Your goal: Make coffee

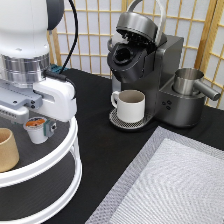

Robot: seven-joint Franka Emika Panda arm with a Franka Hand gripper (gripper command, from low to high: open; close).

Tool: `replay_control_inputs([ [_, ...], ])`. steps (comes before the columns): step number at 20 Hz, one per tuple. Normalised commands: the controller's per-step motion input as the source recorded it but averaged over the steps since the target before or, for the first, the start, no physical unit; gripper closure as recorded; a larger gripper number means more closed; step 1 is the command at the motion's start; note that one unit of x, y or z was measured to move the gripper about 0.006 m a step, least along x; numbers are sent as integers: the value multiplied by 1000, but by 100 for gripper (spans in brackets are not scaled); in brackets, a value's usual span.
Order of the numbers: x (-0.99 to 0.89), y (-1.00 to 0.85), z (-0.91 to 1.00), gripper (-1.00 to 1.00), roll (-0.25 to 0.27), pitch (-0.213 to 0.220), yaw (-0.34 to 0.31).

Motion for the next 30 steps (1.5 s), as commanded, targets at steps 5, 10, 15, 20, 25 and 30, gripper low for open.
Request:
replay_control_inputs([
  [5,3,0,17,100,0,-45,15],
  [10,23,0,277,100,0,-26,26],
  [15,266,205,925,100,-2,3,30],
  [20,341,491,1000,100,10,112,46],
  [25,305,661,822,100,122,184,68],
  [30,455,525,481,100,241,214,46],
])
